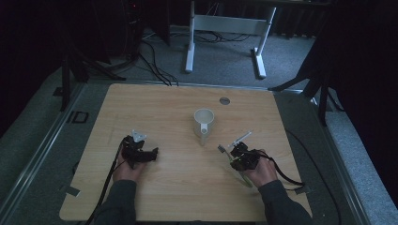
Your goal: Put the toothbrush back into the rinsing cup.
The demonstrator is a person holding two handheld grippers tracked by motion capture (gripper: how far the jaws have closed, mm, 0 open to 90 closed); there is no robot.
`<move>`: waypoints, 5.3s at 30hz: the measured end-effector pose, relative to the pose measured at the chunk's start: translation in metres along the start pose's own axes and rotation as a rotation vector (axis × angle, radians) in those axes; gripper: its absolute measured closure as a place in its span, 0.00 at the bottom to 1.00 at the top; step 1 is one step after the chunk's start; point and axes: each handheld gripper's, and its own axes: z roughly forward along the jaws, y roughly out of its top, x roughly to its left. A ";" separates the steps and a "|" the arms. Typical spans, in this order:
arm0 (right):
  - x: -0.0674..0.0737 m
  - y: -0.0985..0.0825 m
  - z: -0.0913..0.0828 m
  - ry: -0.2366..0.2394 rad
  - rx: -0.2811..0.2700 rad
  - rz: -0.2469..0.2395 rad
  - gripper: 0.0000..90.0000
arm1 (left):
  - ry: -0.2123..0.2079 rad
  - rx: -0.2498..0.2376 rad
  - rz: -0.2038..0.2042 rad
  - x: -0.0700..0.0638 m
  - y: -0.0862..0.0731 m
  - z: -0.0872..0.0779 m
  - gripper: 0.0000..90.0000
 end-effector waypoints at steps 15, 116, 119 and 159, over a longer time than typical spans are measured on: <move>-0.006 0.002 -0.006 -0.006 -0.106 0.030 0.90 | 0.000 0.002 0.002 0.000 0.000 0.000 0.17; -0.016 0.019 -0.032 -0.017 -0.577 0.102 0.90 | 0.001 0.001 0.001 0.000 0.000 0.000 0.17; -0.016 0.020 -0.032 -0.014 -0.583 0.101 0.90 | 0.001 0.001 0.001 0.000 0.000 0.000 0.17; -0.012 0.042 -0.041 0.010 -0.717 0.099 0.90 | 0.000 0.001 0.001 0.000 0.000 0.000 0.17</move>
